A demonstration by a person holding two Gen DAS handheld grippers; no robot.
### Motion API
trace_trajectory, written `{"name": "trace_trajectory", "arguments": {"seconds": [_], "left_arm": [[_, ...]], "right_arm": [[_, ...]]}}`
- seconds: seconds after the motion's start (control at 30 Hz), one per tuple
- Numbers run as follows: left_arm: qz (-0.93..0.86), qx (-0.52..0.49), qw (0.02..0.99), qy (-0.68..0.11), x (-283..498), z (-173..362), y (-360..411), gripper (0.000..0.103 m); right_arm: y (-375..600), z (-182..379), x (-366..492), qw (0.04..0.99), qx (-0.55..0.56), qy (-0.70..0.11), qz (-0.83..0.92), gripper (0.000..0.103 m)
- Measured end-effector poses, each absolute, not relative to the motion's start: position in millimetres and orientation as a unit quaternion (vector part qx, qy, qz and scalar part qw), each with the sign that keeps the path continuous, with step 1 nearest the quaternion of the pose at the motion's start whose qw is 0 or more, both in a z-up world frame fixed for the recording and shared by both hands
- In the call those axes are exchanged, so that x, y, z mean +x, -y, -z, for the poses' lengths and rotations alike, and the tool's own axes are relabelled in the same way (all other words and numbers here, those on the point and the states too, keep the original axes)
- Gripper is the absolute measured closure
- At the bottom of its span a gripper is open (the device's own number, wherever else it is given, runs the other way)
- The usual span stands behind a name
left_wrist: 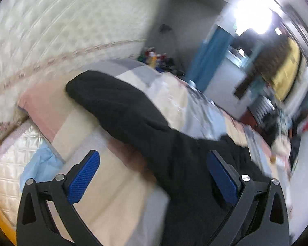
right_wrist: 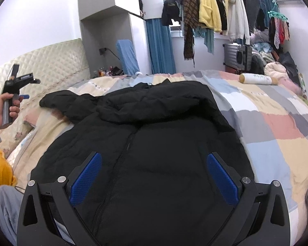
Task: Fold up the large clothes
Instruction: 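Reach the left gripper to the other sleeve cuff and grasp, then lift the grasped sleeve up off the bed with the left gripper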
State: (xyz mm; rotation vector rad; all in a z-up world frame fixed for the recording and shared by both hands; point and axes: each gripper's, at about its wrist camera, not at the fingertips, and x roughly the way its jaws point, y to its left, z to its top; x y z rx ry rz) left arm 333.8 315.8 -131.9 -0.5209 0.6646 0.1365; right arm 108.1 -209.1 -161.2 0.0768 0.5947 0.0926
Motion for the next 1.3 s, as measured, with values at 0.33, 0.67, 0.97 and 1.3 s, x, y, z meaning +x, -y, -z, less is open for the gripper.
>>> {"name": "trace_trajectory", "arguments": {"seconds": [0.33, 0.67, 0.97, 1.3], "left_arm": [[-0.109, -0.377, 0.876, -0.282, 402, 210, -403, 0.001], [-0.145, -0.414, 0.866, -0.241, 448, 249, -450, 0.001], [-0.17, -0.363, 0.88, -0.255, 464, 236, -445, 0.063], [-0.263, -0.281, 0.893, -0.234, 425, 159, -440, 0.099]], "right_arm": [[202, 174, 143, 0.945, 0.048, -0.324, -0.012, 0.0], [200, 195, 185, 0.928, 0.059, -0.368, 0.015, 0.0], [200, 202, 194, 0.921, 0.053, -0.386, 0.022, 0.0], [204, 192, 180, 0.925, 0.06, -0.375, 0.012, 0.0]]}}
